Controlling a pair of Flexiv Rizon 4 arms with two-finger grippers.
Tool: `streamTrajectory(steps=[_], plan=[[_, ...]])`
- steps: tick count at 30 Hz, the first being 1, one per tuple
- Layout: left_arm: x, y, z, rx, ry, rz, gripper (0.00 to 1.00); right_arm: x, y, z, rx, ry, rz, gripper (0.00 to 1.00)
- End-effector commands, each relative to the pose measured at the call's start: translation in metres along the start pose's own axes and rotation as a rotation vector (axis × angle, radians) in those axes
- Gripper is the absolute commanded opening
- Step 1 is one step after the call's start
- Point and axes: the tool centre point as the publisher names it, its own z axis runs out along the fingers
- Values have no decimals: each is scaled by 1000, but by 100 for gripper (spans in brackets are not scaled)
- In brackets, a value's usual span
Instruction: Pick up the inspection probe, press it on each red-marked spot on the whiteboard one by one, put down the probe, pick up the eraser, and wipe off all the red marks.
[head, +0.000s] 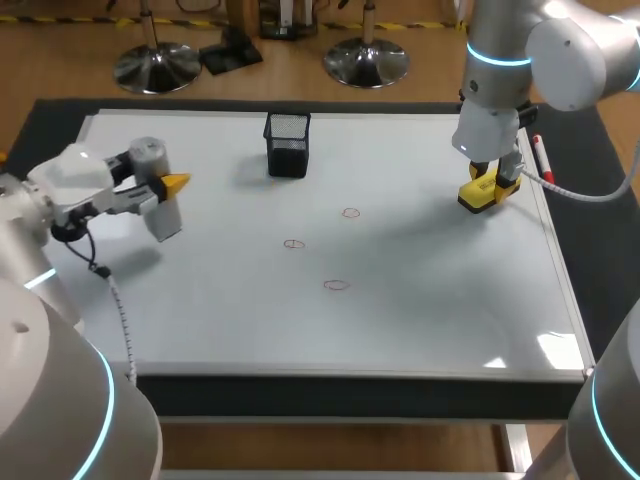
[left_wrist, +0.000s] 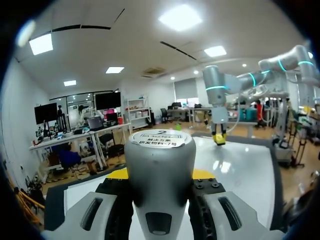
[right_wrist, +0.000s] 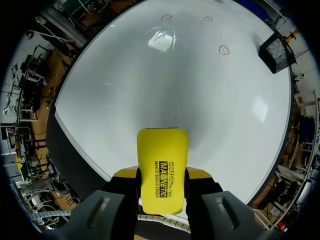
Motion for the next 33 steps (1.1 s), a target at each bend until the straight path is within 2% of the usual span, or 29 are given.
streamTrajectory(steps=[1, 10, 33], plan=[[-4, 2, -26, 23, -43, -2, 0, 0, -1, -1, 3, 4, -1, 0], [-19, 4, -35, 15, -75, -3, 0, 0, -1, -1, 3, 4, -1, 0], [-19, 4, -36, 9, -80, -6, 0, -1, 4, -2, 7, 3, -12, 0]])
